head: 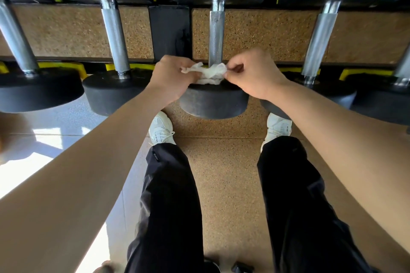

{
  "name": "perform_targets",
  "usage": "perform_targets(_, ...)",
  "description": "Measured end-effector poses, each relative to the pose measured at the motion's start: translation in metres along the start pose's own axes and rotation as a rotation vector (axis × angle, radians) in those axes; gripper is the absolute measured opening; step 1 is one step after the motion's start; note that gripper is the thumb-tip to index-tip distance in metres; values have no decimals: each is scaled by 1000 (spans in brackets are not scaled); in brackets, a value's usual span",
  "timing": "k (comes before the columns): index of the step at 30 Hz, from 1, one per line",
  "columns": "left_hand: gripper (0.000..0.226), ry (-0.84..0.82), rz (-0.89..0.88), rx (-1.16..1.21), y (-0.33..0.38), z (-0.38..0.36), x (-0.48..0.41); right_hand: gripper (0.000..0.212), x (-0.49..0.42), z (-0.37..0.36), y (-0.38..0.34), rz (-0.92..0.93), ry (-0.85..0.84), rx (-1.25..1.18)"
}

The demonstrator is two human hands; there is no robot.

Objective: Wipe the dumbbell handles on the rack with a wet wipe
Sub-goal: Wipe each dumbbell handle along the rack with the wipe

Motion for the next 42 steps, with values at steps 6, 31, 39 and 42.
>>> perform_targets(6, 33, -24, -153, -128, 6, 5, -2, 35, -7, -4, -10, 30, -69, -109)
perform_targets(31, 10, -85, 50, -385, -3, 20, -39, 16, -32, -3, -4, -119, -189, 82)
perform_targets(39, 17, -58, 96, -514, 3, 14, -48, 11, -38, -8, 7, -142, -142, 114)
perform_targets(42, 14, -103, 93, -440, -2, 14, -50, 9, -35, -8, 16, -138, -117, 115)
Point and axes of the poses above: each hand's wrist, its own x-axis away from the middle knuckle, its own z-axis out of the back of the hand, y = z × x, the point moved 3 cm from there along -x, towards the middle knuckle, and after that the axes turned 12 degrees about -y, right-handed, at the moved point
